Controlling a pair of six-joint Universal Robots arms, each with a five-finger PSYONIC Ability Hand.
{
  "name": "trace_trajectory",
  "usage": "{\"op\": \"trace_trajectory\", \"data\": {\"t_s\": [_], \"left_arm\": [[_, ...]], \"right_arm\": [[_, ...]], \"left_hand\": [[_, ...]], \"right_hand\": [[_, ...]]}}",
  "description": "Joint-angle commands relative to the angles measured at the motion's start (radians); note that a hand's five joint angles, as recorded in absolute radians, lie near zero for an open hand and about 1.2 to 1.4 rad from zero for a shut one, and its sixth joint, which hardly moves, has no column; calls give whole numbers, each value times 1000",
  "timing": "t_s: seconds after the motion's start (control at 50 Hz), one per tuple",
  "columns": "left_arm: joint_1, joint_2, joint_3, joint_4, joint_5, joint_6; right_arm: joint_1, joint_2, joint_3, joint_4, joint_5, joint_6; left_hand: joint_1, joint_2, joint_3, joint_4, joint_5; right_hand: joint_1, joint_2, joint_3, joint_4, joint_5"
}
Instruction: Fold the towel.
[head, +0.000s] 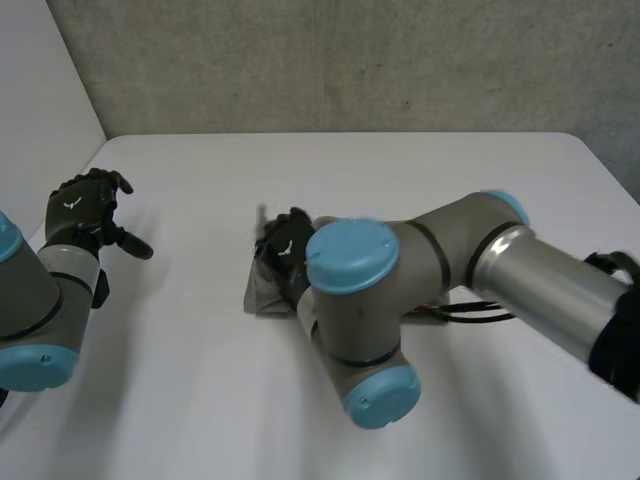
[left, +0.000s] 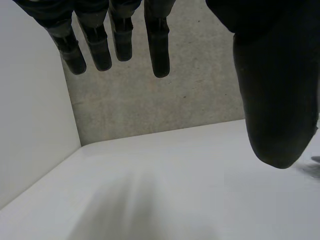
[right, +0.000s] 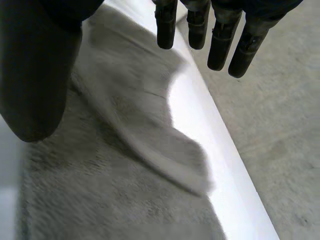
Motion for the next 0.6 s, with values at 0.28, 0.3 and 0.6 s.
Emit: {"op": "trace_trajectory", "data": {"t_s": [0.28, 0.3, 0.6], "left_arm": [[-280, 63, 35, -63, 127, 0], [-281, 63, 35, -63, 127, 0], [-408, -204, 219, -89, 144, 44]], "right_arm": [[-374, -478, 704, -124, -226, 177], [-389, -478, 739, -161, -227, 177], [-415, -464, 880, -290, -228, 163]], "left_hand": [[-43, -34, -40, -38, -10], [-43, -34, -40, -38, -10], [-31, -22, -28, -26, 2]], "right_hand": [[-64, -75, -72, -80, -57], [-64, -75, -72, -80, -57], [-4, -15, -12, -20, 3]]}}
